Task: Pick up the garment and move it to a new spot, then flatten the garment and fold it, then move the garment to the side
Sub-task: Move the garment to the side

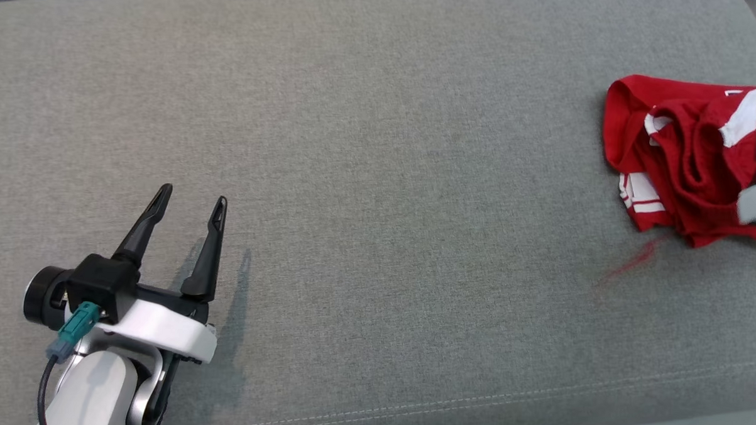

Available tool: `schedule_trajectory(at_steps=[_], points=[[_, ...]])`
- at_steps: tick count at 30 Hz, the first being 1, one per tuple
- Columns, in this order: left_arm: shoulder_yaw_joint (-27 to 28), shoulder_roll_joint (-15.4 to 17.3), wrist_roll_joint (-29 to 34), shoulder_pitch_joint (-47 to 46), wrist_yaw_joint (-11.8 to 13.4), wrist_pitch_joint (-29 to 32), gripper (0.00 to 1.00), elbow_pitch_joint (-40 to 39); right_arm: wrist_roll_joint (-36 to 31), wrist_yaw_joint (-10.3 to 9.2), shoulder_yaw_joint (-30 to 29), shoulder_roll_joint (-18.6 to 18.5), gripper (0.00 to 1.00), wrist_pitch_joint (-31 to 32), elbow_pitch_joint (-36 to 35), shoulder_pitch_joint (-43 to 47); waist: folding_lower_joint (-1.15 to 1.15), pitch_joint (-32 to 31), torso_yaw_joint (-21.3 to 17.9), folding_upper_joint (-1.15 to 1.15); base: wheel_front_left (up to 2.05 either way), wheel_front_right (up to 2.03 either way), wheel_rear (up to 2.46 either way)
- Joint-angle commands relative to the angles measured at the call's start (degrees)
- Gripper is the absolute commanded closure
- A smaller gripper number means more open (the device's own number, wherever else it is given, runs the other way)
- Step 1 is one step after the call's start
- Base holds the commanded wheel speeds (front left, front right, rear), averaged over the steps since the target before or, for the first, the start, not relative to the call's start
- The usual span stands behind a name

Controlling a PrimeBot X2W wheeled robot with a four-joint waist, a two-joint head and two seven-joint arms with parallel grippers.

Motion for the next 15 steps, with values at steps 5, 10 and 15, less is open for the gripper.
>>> schedule_trajectory(at_steps=[5, 10, 15], points=[[4.4, 1.8, -1.9, 2.4, 2.0, -0.8, 0.0, -2.4, -8.2, 0.07, -3.3, 8.5, 0.0, -0.5, -16.0, 14.4, 0.0, -5.7, 4.7, 0.0, 0.0, 0.0, 0.0], [6.3, 1.5, -3.3, 6.4, 3.6, -1.2, 0.0, -3.3, -11.4, 0.07, -2.9, 14.6, 0.0, 0.1, -23.3, 24.4, 0.0, -9.8, 7.6, 0.0, 0.0, 0.0, 0.0], [6.9, 1.7, -4.2, 10.0, 3.5, -1.3, 0.0, -2.8, -12.4, 0.07, -3.4, 17.2, 0.0, 1.3, -26.0, 31.6, 0.0, -13.1, 8.9, 0.0, 0.0, 0.0, 0.0]])
